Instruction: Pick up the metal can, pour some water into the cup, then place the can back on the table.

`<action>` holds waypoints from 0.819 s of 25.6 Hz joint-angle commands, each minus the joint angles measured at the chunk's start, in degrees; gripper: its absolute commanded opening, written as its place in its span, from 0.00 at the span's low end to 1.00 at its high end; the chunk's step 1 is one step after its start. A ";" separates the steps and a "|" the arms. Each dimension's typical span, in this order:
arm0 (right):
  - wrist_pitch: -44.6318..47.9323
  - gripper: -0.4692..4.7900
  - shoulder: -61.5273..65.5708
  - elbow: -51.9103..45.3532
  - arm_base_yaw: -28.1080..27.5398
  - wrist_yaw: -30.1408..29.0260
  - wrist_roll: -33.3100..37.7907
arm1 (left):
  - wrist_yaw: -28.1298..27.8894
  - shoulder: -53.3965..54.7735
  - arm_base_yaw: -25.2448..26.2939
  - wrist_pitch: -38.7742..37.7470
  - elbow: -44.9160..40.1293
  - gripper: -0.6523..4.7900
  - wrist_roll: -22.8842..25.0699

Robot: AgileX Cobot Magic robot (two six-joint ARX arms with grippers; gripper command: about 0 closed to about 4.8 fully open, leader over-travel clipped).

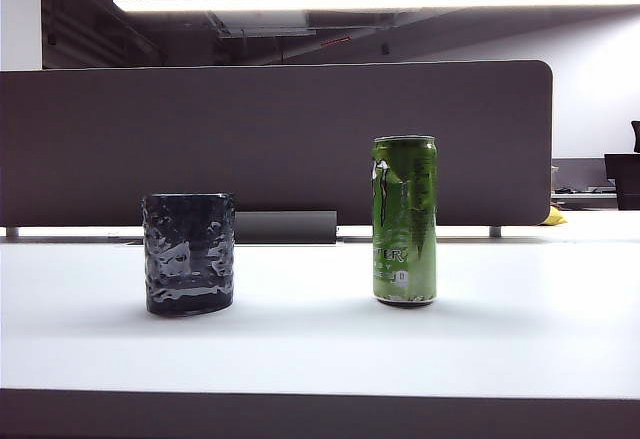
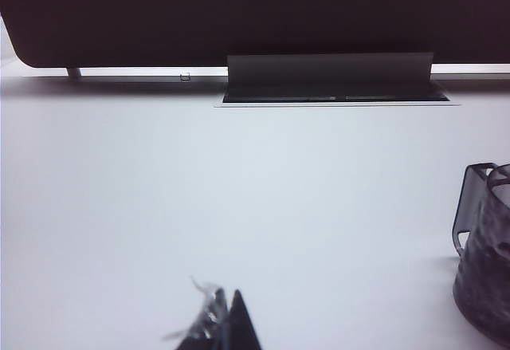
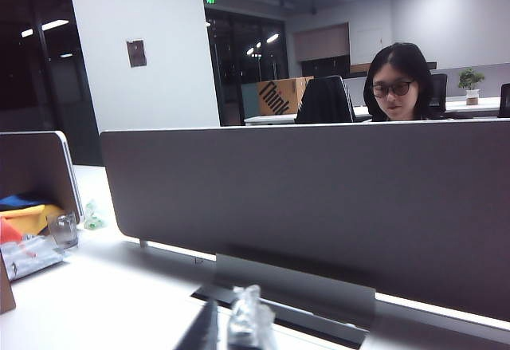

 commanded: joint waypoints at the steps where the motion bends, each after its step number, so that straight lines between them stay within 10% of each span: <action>1: -5.22 0.08 -3.52 0.31 0.07 2.89 -2.23 | 0.20 0.04 0.07 0.77 0.07 0.11 0.00; 21: -11.23 0.09 -8.55 0.28 0.09 7.37 -2.40 | 0.20 0.04 0.07 0.77 0.07 0.11 0.00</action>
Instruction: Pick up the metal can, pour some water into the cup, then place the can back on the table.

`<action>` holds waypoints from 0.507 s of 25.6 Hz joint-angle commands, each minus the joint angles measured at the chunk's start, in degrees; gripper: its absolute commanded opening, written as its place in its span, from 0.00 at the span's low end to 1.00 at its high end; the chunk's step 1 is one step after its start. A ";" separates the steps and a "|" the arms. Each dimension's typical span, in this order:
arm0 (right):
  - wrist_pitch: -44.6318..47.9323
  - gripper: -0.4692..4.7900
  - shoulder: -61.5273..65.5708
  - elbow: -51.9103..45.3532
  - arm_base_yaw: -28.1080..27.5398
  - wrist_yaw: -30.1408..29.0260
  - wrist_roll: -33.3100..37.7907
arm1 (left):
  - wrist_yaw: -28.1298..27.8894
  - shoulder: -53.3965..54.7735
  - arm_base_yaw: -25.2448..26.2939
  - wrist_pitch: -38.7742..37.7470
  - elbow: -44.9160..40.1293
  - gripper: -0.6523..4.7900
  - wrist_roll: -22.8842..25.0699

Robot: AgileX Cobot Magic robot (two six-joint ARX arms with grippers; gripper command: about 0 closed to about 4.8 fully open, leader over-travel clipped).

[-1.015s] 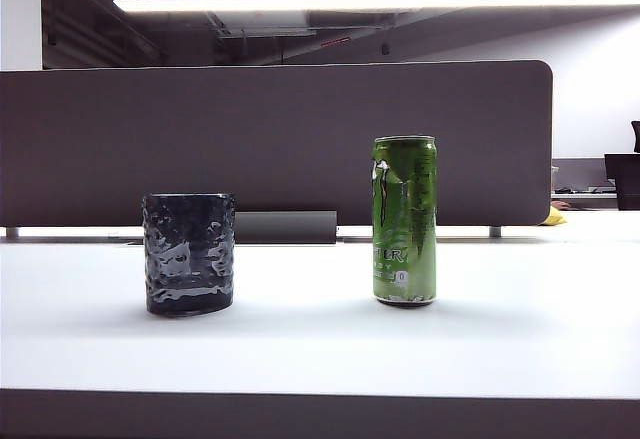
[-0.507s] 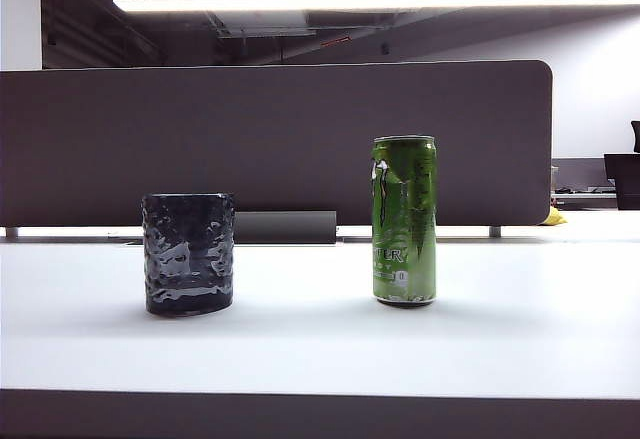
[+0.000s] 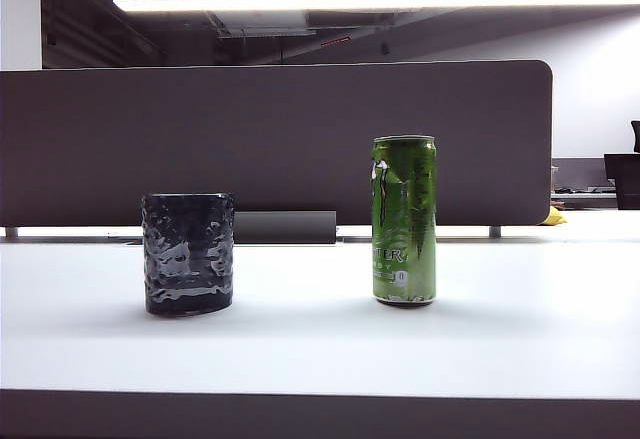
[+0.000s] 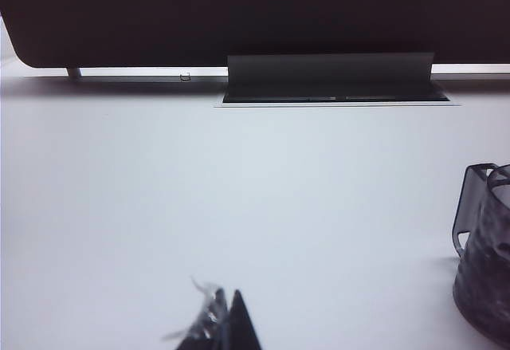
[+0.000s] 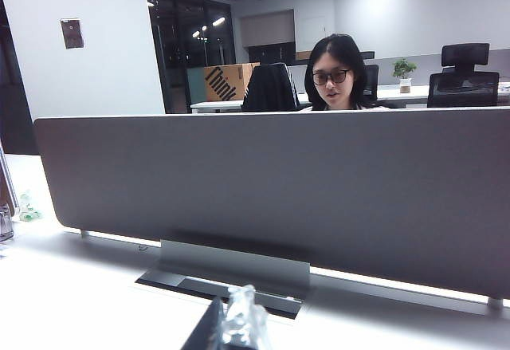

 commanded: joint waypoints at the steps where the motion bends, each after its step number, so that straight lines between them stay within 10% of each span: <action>1: -0.90 0.09 -0.17 0.31 0.09 -0.11 -0.13 | 0.20 0.04 0.07 0.77 0.07 0.11 0.00; 13: -12.37 0.09 -1.62 -0.35 -3.54 3.87 -9.60 | 0.20 0.04 0.07 0.77 0.07 0.11 0.00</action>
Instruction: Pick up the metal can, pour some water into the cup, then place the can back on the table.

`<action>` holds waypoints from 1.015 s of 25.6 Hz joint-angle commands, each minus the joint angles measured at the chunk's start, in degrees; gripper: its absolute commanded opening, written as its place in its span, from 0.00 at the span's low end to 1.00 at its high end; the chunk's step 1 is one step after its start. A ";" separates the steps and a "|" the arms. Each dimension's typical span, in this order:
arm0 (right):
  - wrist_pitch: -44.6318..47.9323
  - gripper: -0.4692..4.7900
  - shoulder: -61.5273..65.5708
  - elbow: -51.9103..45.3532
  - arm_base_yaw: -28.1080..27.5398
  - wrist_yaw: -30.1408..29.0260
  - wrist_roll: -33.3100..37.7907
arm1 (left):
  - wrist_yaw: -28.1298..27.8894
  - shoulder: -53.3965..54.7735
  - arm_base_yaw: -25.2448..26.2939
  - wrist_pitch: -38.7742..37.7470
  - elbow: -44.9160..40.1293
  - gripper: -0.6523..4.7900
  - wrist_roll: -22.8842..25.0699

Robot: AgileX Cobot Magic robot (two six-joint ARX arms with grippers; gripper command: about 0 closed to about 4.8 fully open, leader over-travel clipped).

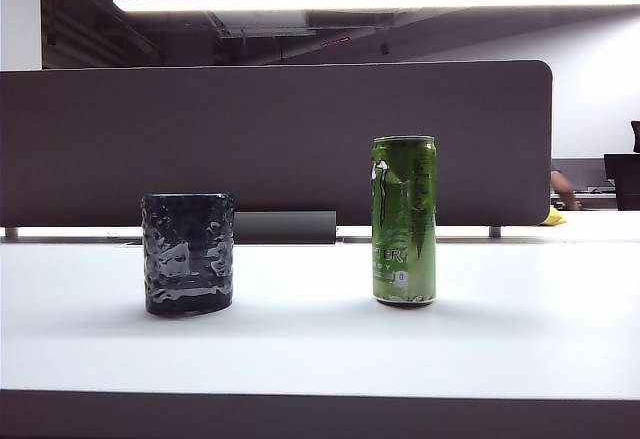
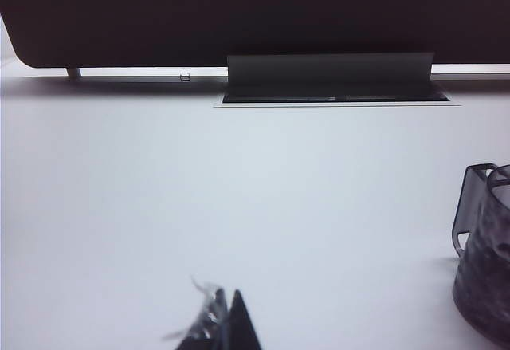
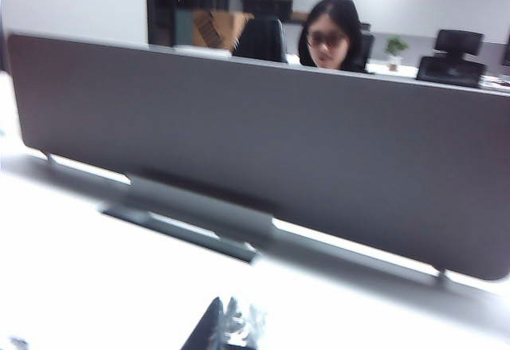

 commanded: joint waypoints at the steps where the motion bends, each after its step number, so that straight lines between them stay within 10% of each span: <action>1: -6.01 0.09 -2.23 -0.85 -4.66 1.05 -0.15 | 0.20 0.04 0.07 0.74 0.07 0.11 0.02; 12: -4.26 0.09 -17.84 -17.94 -25.53 -4.74 8.61 | 0.02 0.04 0.11 0.74 0.07 0.11 0.02; 26: -4.17 0.09 -38.88 -37.11 -31.47 -6.62 11.41 | 0.02 0.04 0.11 0.74 0.07 0.11 0.02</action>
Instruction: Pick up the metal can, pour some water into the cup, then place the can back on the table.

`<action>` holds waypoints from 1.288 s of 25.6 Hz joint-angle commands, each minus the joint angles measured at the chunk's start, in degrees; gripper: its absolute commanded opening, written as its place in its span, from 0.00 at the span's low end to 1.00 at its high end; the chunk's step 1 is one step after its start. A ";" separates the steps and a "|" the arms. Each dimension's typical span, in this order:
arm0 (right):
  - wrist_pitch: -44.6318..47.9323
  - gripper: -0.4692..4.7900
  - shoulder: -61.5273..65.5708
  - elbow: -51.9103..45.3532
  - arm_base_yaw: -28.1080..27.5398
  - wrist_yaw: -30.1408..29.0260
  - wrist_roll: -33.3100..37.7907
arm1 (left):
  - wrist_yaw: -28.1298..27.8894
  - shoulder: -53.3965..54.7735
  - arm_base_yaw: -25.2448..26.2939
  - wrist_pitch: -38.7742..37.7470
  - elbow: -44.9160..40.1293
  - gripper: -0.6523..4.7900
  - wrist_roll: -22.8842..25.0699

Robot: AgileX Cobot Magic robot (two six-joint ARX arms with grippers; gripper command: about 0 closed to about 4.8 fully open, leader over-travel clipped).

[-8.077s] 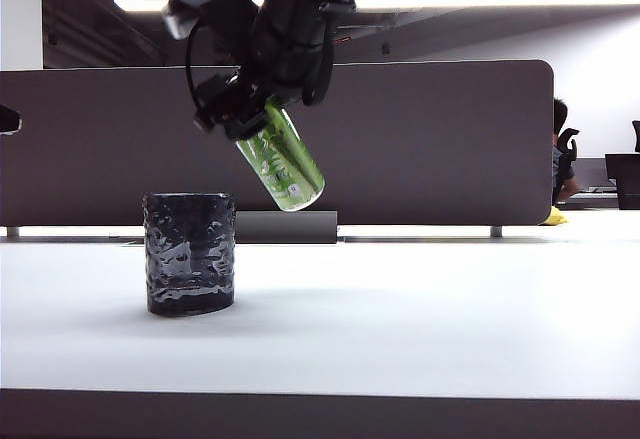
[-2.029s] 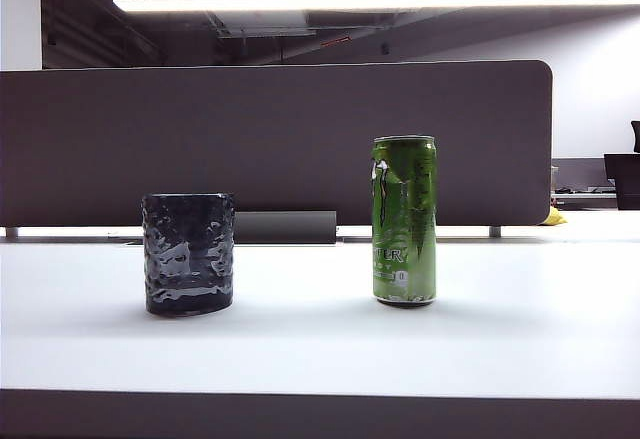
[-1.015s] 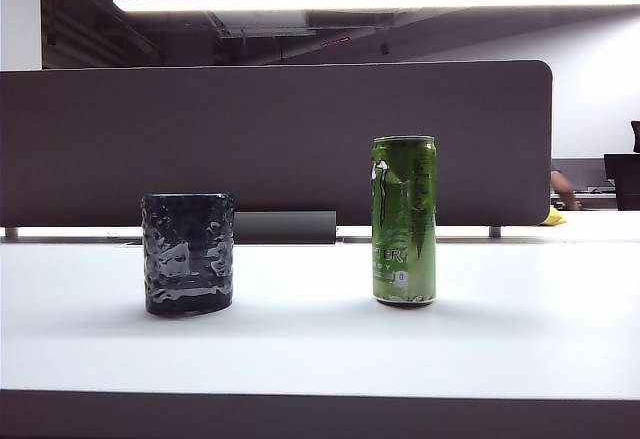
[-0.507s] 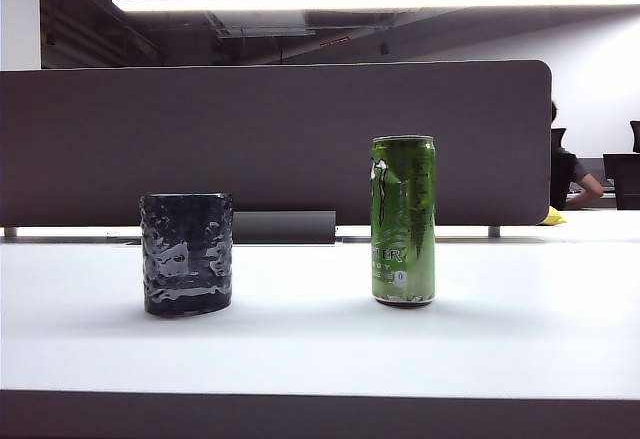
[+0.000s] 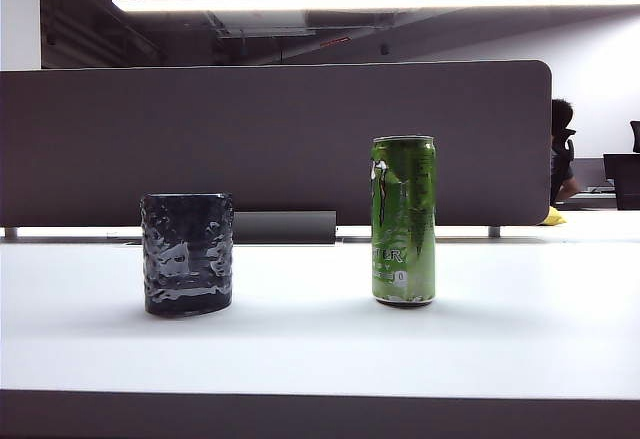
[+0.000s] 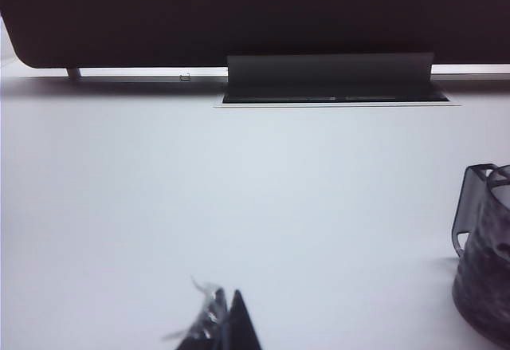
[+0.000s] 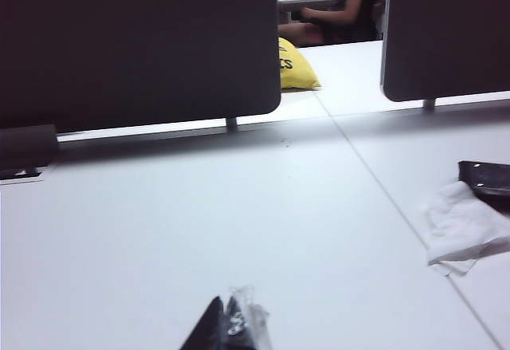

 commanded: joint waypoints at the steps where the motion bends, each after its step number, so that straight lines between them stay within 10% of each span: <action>1: 1.18 0.09 -3.30 -2.10 0.00 -2.80 0.26 | 0.00 0.07 0.11 0.77 0.07 0.11 0.00; 33: -1.36 0.09 -8.46 -5.86 0.37 -7.87 -0.20 | 0.02 0.04 0.11 0.77 0.07 0.11 0.00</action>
